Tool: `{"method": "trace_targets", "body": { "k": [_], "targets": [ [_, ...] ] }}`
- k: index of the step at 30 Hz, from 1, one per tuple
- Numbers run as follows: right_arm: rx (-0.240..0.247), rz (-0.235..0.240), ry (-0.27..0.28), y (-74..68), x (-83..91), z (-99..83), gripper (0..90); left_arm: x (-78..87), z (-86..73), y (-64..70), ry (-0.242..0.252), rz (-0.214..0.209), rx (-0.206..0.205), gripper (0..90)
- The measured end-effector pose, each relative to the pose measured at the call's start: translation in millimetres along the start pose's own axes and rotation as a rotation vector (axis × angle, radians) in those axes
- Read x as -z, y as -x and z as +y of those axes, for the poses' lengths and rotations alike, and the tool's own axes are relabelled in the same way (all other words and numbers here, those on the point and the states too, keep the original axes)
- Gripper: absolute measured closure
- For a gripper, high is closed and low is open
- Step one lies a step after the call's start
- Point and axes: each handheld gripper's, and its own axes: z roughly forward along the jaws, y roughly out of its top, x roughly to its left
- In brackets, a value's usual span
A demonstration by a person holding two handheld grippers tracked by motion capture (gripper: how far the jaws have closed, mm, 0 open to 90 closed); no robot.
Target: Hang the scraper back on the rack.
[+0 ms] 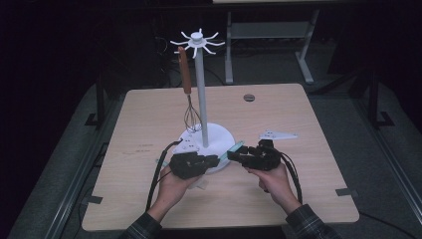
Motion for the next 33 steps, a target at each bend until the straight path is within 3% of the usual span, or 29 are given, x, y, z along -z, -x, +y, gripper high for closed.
{"method": "trace_targets", "body": {
  "k": [17,25,27,28,33],
  "targets": [
    [-0.040,0.046,0.053,0.6,0.0,4.1,70.4,-8.8,5.4,2.1,0.018,0.022,-0.010,80.8],
    [-0.020,0.091,0.084,-5.1,1.4,14.0,80.2,-8.5,11.2,1.9,0.031,0.028,-0.023,80.7],
    [-0.011,0.105,0.090,-6.8,0.3,15.1,82.4,-7.3,10.9,0.0,0.037,0.027,-0.022,84.8],
    [-0.003,0.097,0.091,-8.8,-0.4,15.6,82.5,-6.4,11.1,-1.2,0.046,0.014,-0.009,89.9],
    [0.008,0.099,0.085,-9.6,-3.5,16.2,82.9,-3.2,10.6,-3.0,0.023,0.007,-0.022,89.8]
  ]
}}
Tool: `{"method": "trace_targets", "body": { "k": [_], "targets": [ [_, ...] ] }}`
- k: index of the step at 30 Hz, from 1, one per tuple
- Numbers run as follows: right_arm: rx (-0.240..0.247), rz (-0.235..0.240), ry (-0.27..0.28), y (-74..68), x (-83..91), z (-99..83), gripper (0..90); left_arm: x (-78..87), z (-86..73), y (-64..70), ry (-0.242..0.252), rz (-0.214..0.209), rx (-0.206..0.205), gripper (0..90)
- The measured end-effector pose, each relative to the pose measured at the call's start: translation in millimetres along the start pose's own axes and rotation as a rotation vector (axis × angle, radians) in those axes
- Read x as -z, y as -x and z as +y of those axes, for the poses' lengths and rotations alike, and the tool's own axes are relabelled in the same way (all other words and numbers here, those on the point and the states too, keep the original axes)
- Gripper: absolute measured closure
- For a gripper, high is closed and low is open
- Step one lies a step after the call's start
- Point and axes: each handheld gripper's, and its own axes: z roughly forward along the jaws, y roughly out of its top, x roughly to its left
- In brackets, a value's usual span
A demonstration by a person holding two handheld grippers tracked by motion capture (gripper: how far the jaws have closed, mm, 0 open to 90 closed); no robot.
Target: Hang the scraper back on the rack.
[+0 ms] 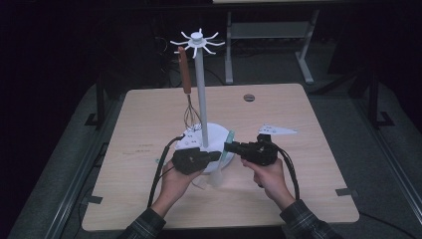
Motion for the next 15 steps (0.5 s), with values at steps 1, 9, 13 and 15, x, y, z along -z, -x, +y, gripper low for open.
{"method": "trace_targets", "body": {
  "k": [1,9,13,15],
  "targets": [
    [-0.001,0.001,0.000,-0.2,0.1,0.7,83.0,0.9,-0.4,-0.1,-0.001,0.000,-0.002,89.7],
    [0.058,0.012,0.013,-6.3,3.1,15.4,83.0,14.6,-12.9,-7.0,-0.077,0.010,-0.005,74.7],
    [0.081,0.025,0.016,-11.0,3.7,23.6,83.1,23.4,-24.0,-12.2,-0.114,0.013,-0.009,62.6],
    [0.092,0.032,0.018,-13.7,3.7,27.3,83.1,29.0,-30.3,-14.3,-0.143,0.028,-0.022,57.5]
  ]
}}
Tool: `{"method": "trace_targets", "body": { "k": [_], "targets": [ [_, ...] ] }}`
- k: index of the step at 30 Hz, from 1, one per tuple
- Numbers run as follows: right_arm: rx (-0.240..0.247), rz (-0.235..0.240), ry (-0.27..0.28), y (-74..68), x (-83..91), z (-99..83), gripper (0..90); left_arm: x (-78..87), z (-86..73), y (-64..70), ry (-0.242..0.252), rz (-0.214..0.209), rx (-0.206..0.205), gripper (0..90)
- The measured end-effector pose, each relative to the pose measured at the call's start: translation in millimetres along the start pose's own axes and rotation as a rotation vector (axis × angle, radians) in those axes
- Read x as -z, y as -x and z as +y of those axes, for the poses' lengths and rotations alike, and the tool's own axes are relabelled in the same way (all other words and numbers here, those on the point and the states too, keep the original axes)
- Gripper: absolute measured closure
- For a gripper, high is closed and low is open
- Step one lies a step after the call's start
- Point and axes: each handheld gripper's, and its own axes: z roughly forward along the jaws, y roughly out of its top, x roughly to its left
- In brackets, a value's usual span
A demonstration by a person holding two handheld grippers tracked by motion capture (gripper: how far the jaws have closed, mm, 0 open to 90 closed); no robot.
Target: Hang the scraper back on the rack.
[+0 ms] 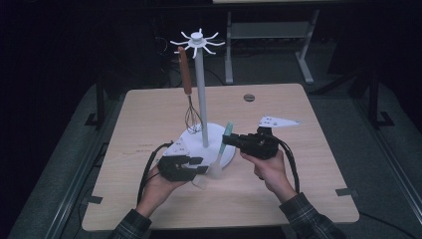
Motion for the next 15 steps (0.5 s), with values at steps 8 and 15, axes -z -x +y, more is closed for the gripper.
{"method": "trace_targets", "body": {
  "k": [8,15],
  "targets": [
    [0.047,0.037,0.007,-9.9,-5.8,18.9,83.1,18.8,-28.1,-8.1,-0.053,0.023,0.011,37.1],
    [0.103,0.070,0.003,-19.3,-13.5,41.2,83.1,30.6,-44.5,-15.4,-0.070,0.048,0.001,27.3]
  ]
}}
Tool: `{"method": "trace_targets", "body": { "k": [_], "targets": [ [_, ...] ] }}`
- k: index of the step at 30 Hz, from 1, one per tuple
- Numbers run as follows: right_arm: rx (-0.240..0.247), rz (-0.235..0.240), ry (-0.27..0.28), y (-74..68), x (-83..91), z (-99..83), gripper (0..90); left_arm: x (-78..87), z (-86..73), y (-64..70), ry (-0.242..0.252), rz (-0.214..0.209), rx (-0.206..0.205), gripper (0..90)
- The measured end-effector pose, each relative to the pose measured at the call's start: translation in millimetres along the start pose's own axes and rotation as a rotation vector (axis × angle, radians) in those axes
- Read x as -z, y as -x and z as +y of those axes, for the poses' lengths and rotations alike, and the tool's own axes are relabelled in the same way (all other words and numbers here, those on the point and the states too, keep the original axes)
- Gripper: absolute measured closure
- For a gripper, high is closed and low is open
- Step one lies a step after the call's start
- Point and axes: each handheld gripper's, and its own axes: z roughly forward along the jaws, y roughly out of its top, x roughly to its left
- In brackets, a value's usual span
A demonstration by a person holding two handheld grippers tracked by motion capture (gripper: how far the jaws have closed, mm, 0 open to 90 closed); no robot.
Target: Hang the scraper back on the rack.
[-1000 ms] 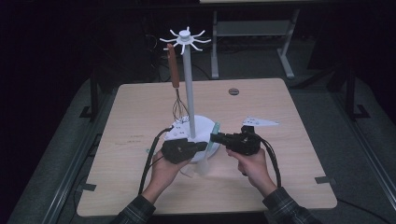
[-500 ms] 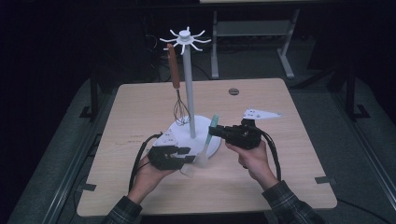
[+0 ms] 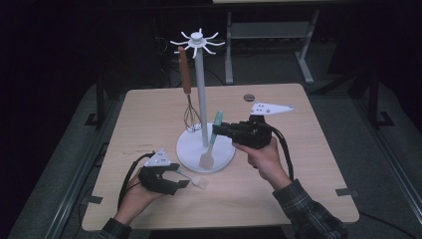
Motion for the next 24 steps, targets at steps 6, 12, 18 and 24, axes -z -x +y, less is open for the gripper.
{"method": "trace_targets", "body": {
  "k": [6,12,18,24],
  "targets": [
    [0.016,0.031,0.000,-3.7,-3.6,18.9,83.0,6.1,-9.5,-3.5,0.003,0.017,0.005,19.0],
    [0.048,0.066,0.017,-6.6,-5.0,39.8,83.0,8.2,-19.0,-7.2,-0.014,0.031,0.015,14.3],
    [0.096,0.086,0.037,-15.0,-7.5,61.6,83.0,8.9,-22.8,-8.4,-0.027,0.029,0.015,14.0],
    [0.124,0.112,0.041,-22.9,-15.4,78.9,83.1,8.8,-23.9,-8.0,-0.018,0.018,0.032,13.9]
  ]
}}
